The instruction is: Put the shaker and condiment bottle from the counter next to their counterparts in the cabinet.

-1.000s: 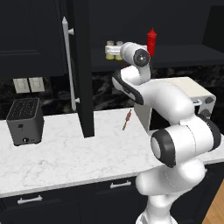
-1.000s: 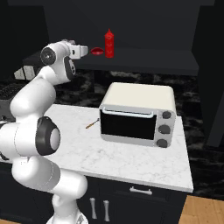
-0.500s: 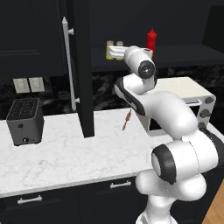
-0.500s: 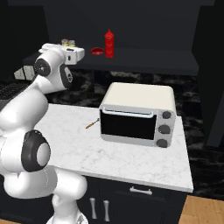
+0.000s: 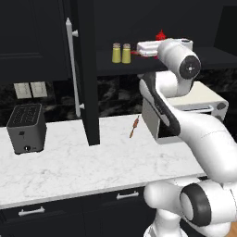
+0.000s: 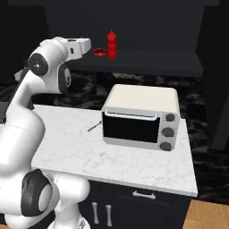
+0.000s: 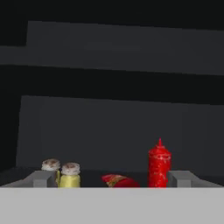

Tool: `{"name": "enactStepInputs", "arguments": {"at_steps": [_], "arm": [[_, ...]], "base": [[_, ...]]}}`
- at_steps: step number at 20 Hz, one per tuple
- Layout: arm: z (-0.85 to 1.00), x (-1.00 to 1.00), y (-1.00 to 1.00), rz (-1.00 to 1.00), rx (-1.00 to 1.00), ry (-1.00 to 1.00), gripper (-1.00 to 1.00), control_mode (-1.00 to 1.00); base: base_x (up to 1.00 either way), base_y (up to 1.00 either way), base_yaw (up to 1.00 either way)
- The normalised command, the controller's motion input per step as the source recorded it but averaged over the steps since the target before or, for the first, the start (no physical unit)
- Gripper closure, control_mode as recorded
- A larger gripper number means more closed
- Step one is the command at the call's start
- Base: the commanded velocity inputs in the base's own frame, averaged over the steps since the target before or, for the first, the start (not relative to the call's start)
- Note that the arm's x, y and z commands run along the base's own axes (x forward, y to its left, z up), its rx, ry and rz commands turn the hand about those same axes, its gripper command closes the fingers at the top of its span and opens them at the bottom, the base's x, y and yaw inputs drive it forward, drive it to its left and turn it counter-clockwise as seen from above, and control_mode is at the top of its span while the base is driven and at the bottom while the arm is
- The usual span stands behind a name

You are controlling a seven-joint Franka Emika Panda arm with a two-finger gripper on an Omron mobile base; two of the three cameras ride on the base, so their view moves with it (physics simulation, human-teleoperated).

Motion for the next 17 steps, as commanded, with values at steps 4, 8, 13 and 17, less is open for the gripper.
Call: {"name": "enactStepInputs", "arguments": {"at_steps": [4,8,13,17], "arm": [[0.00,-1.00,-0.82,0.10,-0.42,0.14,-1.00,-1.00],[0.00,-1.00,-0.83,0.13,-0.40,0.15,-1.00,-1.00],[-0.02,-1.00,-0.93,0.11,-0.22,0.13,-1.00,-1.00],[0.00,-1.00,-0.99,-0.04,-0.02,0.04,-1.00,-1.00]], "base": [[0.00,0.00,0.00],[0.00,0.00,0.00],[0.00,0.00,0.00],[0.00,0.00,0.00]]}}
